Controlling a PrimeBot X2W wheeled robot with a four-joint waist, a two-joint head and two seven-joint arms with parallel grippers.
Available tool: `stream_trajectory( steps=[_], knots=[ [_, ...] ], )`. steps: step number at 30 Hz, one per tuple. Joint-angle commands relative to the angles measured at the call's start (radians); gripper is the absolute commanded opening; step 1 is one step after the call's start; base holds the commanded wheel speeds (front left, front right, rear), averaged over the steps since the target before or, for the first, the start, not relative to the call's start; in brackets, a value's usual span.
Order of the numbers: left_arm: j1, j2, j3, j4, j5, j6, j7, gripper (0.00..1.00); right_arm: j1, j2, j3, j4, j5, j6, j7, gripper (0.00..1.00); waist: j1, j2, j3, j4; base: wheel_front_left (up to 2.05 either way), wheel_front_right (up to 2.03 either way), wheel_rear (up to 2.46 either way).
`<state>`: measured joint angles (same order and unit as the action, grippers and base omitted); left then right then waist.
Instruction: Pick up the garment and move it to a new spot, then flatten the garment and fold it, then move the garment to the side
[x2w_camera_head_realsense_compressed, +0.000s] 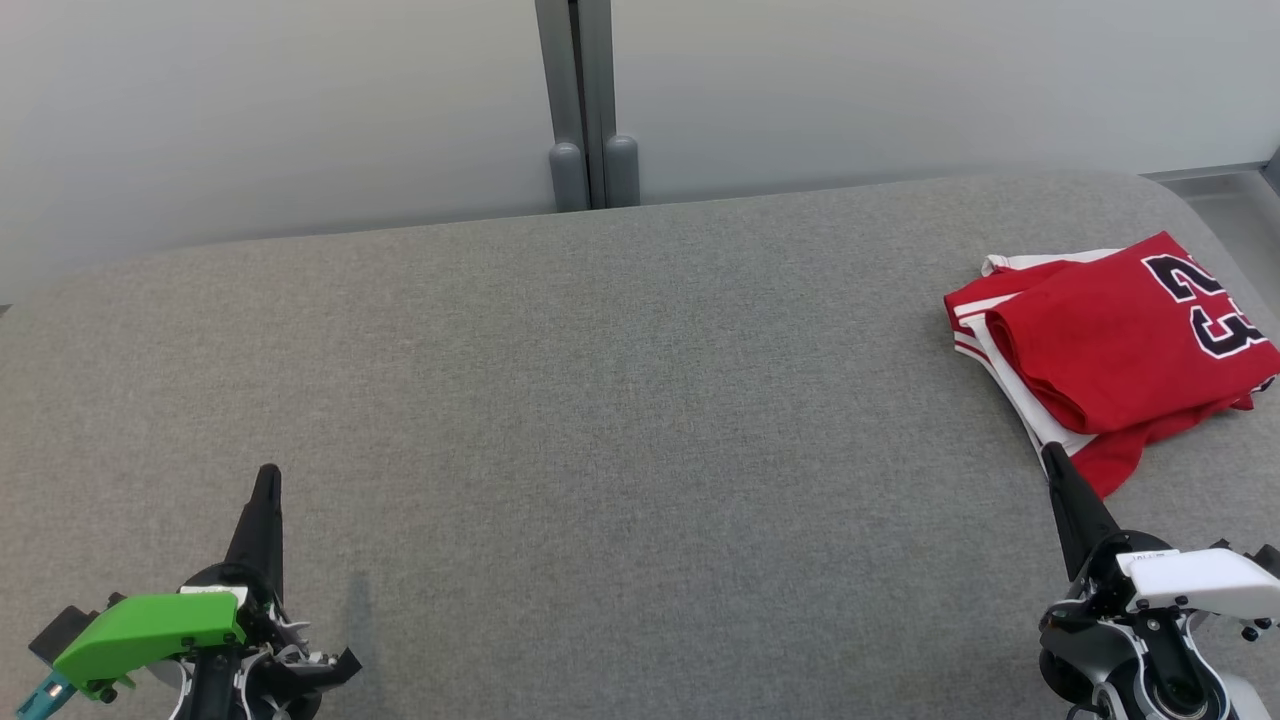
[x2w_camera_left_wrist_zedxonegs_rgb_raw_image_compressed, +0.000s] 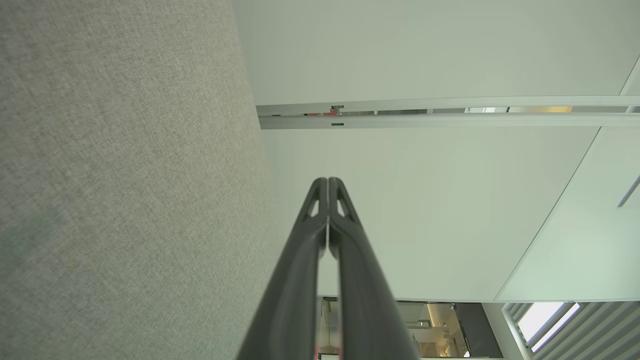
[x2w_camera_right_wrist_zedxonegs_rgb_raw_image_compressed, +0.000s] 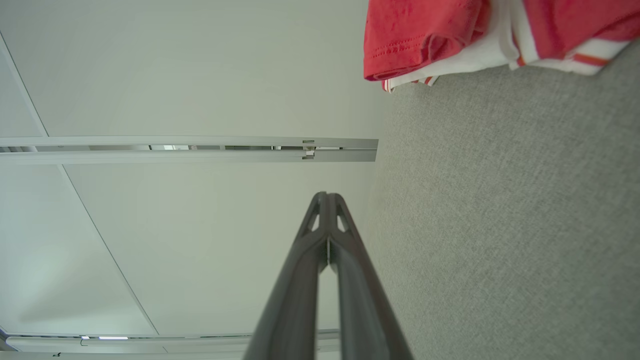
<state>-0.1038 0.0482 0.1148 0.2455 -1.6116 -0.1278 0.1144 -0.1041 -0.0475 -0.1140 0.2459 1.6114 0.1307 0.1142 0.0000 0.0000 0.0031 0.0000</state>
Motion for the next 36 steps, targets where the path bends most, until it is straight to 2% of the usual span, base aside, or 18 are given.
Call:
stream_trajectory(
  steps=[1,36],
  knots=[
    [-0.012,0.004,0.003,-0.001,-0.001,-0.007,0.004,0.0,-0.009,-0.005,-0.002,-0.004,0.003,0.0,0.003,0.0,0.0,0.0,0.0,0.0,0.0,0.0,0.0],
    [-0.012,0.004,0.003,-0.001,-0.001,-0.007,0.004,0.0,-0.009,-0.005,-0.002,-0.004,0.003,0.0,0.003,0.0,0.0,0.0,0.0,0.0,0.0,0.0,0.0]
  ],
)
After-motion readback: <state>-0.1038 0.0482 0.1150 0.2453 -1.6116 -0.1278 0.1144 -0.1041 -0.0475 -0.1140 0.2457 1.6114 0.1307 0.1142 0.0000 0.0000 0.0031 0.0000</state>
